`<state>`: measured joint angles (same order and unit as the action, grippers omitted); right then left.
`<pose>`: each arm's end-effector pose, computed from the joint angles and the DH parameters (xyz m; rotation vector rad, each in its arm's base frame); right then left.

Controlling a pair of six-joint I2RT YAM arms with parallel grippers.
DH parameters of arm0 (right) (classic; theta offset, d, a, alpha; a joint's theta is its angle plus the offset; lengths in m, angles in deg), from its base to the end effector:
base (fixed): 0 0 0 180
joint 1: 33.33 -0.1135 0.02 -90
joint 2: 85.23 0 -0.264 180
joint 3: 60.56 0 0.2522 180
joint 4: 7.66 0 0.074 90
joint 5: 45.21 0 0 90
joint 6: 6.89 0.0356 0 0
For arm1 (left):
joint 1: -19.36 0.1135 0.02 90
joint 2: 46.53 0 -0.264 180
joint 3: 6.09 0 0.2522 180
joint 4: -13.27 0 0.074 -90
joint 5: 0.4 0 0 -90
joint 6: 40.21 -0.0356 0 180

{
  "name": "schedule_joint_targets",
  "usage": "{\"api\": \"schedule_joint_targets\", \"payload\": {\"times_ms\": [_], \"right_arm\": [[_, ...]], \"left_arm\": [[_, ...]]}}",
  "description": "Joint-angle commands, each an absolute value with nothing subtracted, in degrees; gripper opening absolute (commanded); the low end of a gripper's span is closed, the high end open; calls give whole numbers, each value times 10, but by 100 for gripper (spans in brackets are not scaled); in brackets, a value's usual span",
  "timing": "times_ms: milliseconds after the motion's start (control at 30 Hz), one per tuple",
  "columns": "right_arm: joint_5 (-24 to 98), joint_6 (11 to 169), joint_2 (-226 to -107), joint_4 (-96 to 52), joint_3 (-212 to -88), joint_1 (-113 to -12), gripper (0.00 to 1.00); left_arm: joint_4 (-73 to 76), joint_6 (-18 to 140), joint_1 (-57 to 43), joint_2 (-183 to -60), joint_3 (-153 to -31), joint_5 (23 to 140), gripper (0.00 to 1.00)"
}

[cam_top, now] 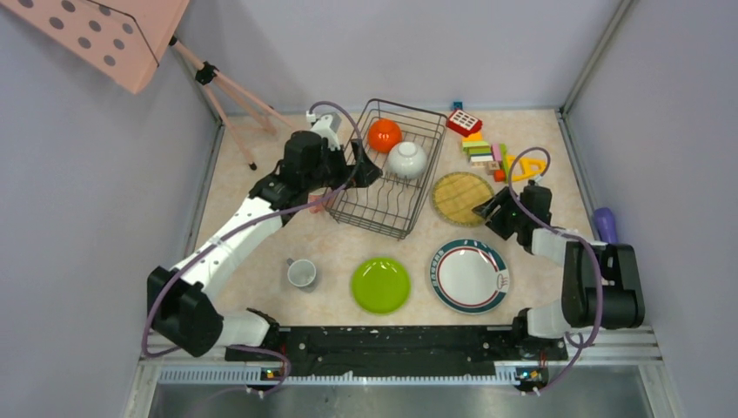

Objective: Load the mixed dishes into the dish rack

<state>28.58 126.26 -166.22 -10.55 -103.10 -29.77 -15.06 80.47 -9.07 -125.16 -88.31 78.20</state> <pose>0.2575 -0.0061 0.1460 0.7919 2.2152 0.6741 0.2768 -0.1579 0.3425 0.0927 2.0974 -0.8436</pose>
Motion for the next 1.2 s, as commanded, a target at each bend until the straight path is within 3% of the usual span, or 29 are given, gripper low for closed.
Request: {"api": "schedule_joint_targets", "payload": {"times_ms": [0,167,767,933,1167], "right_arm": [[276,1289,-1693,-37,-1044,-294,53],[289,1288,-1692,-52,-1058,-294,0],[355,1238,-1421,-195,-1068,-294,0],[333,1240,-1439,-248,-1085,-294,0],[308,1275,-1477,-164,-996,-294,0]], "left_arm": [[-101,796,-71,-1179,-830,750,99],[-98,811,-13,-1153,-781,700,99],[-68,846,-2,-1132,-750,624,96],[-67,862,-3,-1129,-740,616,95],[-83,852,-3,-1127,-726,632,94]]}}
